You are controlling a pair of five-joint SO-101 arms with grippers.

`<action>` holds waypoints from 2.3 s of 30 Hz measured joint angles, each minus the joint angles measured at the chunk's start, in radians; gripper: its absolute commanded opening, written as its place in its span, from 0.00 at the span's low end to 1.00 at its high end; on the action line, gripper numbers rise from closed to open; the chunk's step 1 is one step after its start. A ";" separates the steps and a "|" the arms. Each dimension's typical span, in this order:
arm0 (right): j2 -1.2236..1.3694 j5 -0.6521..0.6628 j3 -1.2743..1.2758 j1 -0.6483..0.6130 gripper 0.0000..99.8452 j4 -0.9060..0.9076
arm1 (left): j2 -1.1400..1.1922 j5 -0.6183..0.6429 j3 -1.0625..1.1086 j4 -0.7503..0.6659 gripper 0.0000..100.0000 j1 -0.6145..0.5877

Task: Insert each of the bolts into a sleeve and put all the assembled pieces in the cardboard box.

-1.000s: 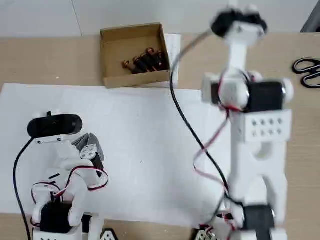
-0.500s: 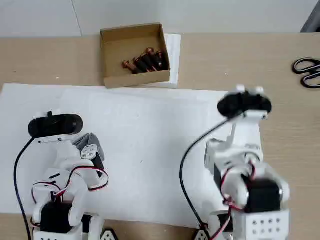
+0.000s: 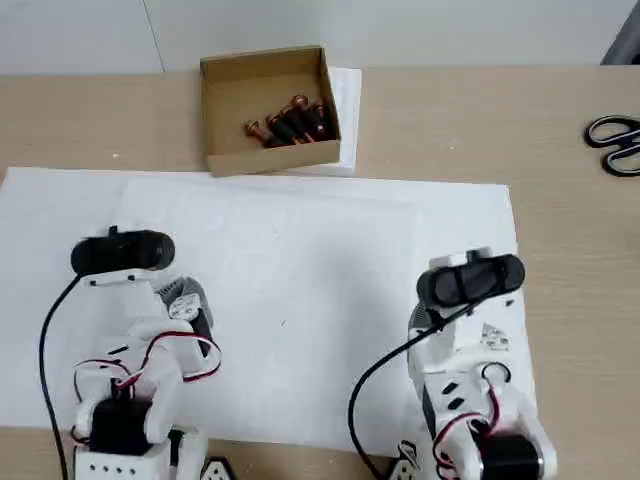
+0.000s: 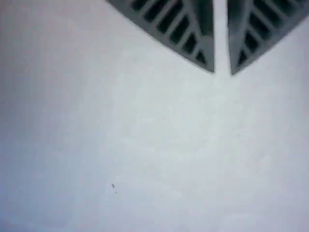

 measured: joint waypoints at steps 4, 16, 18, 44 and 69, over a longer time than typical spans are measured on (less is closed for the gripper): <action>-0.008 0.029 0.014 0.066 0.00 0.000 | 0.002 0.000 0.066 -0.060 0.01 0.000; -0.021 0.103 0.235 0.155 0.00 -0.002 | 0.002 -0.091 0.226 -0.199 0.01 0.000; -0.018 0.104 0.264 0.160 0.00 -0.018 | 0.002 -0.091 0.256 -0.212 0.01 0.000; -0.018 0.110 0.423 0.160 0.00 -0.068 | 0.002 -0.218 0.304 -0.213 0.01 0.000; -0.018 0.110 0.423 0.164 0.00 -0.068 | 0.002 -0.218 0.304 -0.213 0.01 0.000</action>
